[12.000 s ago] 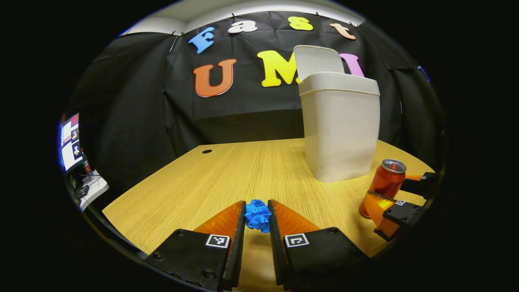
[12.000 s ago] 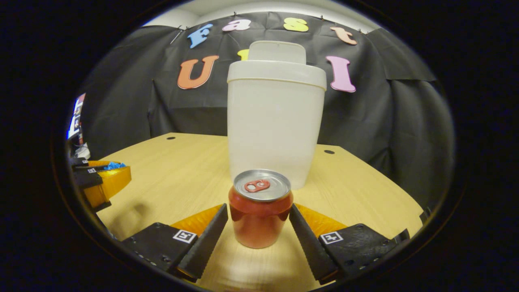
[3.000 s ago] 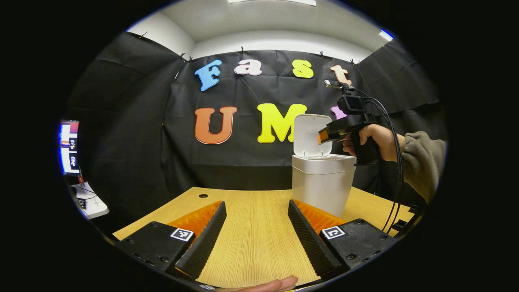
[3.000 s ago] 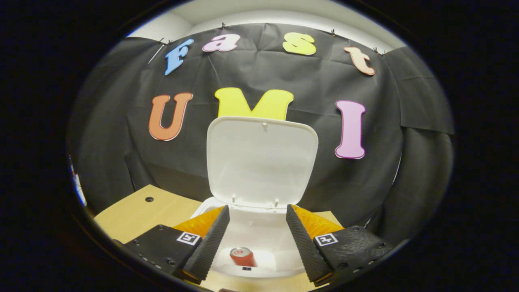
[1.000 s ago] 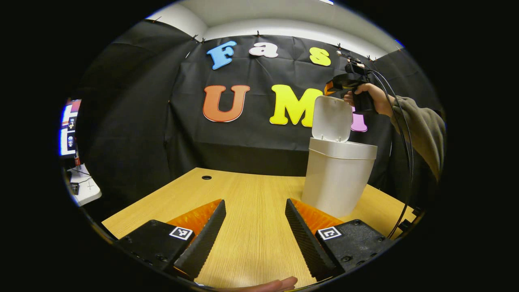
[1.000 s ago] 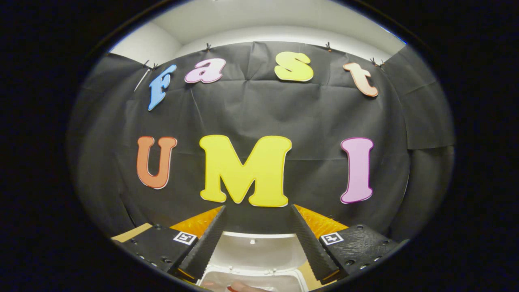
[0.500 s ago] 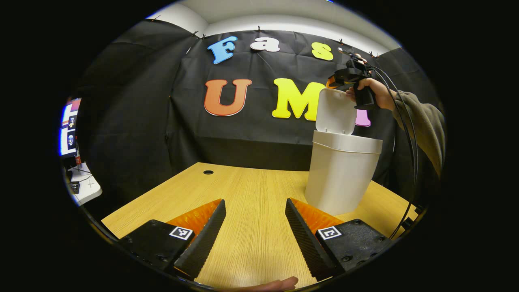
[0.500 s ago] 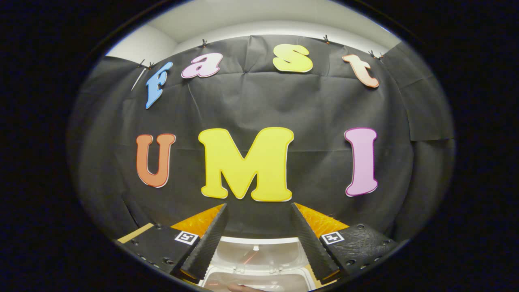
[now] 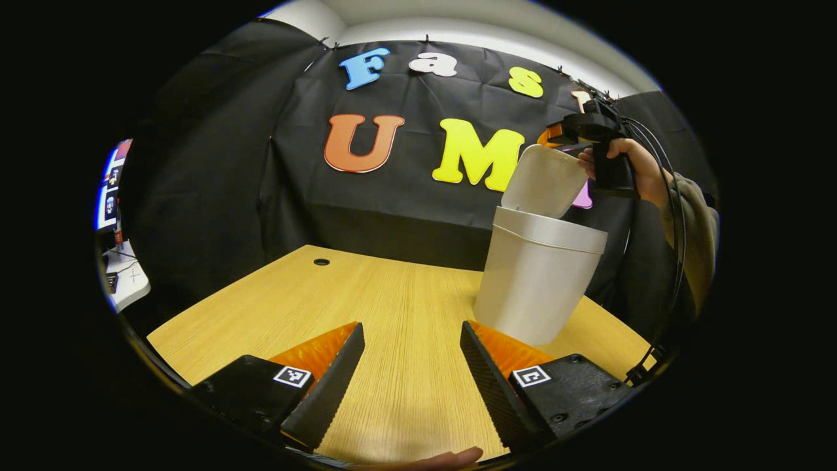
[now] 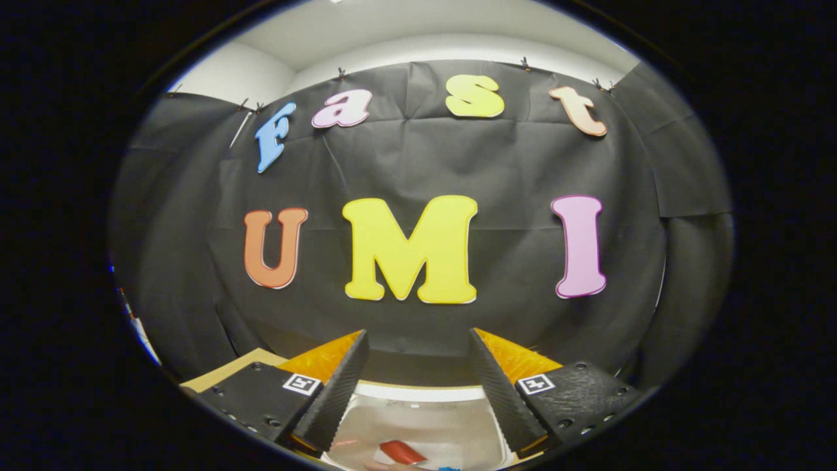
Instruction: Press the lid of the desktop garbage bin to open it, pick up the crumpled paper on the desktop and throw it into the bin, then pick up the pop can on the desktop and drop it into the bin, and finally close the garbage bin lid.
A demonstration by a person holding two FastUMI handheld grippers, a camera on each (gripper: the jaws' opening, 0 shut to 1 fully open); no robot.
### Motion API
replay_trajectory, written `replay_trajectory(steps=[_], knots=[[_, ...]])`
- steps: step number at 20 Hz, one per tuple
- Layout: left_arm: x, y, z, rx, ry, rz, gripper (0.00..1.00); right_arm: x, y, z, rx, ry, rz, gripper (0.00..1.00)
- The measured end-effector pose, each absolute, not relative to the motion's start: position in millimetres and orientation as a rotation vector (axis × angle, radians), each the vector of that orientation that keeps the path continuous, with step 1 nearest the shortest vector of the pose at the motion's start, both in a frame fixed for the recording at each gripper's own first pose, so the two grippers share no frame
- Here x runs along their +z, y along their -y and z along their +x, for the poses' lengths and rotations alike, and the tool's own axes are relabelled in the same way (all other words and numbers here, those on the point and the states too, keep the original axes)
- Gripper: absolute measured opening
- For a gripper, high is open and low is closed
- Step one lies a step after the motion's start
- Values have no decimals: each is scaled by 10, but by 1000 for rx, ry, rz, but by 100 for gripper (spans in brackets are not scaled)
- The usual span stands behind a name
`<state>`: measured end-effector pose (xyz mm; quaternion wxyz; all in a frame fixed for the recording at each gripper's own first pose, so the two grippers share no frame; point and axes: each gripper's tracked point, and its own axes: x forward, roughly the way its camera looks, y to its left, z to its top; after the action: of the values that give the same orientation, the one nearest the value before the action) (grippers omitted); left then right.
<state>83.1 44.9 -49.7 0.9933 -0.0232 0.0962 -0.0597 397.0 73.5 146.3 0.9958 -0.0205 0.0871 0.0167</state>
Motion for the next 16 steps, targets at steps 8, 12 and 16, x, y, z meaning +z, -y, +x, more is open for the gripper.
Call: replay_trajectory(steps=[8, 12, 16], knots=[[-386, -265, 678, -125, -159, 19, 95, 979, -591, 3702, 50, -256, -25, 94], [-271, -362, 636, -95, -126, 35, 95, 755, -492, 3618, 24, -318, -29, 97], [-192, -389, 567, -78, -109, 45, 95, 565, -507, 3536, -2, -395, -5, 94]])
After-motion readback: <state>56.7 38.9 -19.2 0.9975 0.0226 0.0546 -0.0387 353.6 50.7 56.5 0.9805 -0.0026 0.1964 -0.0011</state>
